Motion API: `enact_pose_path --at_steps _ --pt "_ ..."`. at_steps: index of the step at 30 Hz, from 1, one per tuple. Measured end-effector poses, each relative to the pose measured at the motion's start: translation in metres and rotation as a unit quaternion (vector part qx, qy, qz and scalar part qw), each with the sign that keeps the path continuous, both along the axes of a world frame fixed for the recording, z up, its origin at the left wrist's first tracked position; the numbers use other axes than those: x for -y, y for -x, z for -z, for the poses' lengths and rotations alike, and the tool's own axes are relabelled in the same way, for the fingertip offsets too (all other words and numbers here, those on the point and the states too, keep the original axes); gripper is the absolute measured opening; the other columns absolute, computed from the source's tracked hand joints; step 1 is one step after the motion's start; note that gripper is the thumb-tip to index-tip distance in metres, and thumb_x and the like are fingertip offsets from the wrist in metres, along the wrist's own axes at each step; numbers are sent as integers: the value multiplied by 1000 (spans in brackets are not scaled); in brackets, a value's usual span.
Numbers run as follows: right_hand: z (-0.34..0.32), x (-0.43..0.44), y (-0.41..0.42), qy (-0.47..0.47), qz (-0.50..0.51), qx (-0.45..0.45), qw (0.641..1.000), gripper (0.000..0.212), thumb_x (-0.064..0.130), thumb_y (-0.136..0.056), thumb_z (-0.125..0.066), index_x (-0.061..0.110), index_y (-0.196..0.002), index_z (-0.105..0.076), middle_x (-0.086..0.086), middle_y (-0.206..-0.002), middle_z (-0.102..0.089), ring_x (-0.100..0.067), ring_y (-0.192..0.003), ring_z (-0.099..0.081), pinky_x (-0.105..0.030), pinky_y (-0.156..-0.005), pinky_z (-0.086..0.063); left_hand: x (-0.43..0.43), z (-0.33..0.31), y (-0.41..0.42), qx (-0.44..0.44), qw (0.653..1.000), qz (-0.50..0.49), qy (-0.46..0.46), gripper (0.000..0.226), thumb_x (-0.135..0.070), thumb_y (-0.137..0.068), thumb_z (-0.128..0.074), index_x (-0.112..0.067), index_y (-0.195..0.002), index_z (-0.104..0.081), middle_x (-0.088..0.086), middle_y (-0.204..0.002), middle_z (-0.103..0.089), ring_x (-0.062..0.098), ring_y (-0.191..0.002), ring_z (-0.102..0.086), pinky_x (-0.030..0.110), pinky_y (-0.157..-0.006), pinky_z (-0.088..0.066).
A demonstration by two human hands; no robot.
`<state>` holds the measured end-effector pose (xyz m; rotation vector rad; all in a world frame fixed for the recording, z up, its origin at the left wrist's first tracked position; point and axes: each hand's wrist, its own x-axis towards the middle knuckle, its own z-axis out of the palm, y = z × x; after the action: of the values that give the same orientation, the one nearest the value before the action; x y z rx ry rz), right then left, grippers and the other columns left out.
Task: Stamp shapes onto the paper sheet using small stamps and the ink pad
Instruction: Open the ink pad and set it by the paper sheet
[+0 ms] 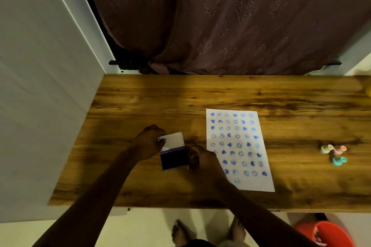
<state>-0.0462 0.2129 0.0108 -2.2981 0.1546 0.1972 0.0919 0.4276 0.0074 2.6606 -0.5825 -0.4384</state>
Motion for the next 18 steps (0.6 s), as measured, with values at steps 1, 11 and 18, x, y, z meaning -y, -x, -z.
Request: enact_pose_path --at_steps 1,11,18 --pt "-2 2 0 -26 -1 -2 1000 39 32 -101 -61 26 -139 -55 8 -135 -60 -3 -121 -53 -4 -102 -34 0 0 0 7 1000 -2 -5 34 -29 -99 -60 -13 -128 -69 10 -120 -64 29 -110 -62 35 -90 -49" --pt "-38 56 -4 -95 87 66 989 33 21 -94 -71 20 -127 -68 9 -106 -74 4 -96 -67 -3 -84 -49 50 -33 28 49 988 -43 139 31 -32 -98 -66 -17 -124 -71 3 -120 -72 17 -101 -70 31 -86 -56" --pt "-59 114 14 -122 164 125 971 29 25 -94 -72 19 -122 -72 10 -109 -76 1 -100 -70 -14 -86 -57 138 -57 64 17 971 -59 232 25 -31 -97 -66 -25 -121 -71 -5 -122 -71 8 -101 -68 38 -86 -62"
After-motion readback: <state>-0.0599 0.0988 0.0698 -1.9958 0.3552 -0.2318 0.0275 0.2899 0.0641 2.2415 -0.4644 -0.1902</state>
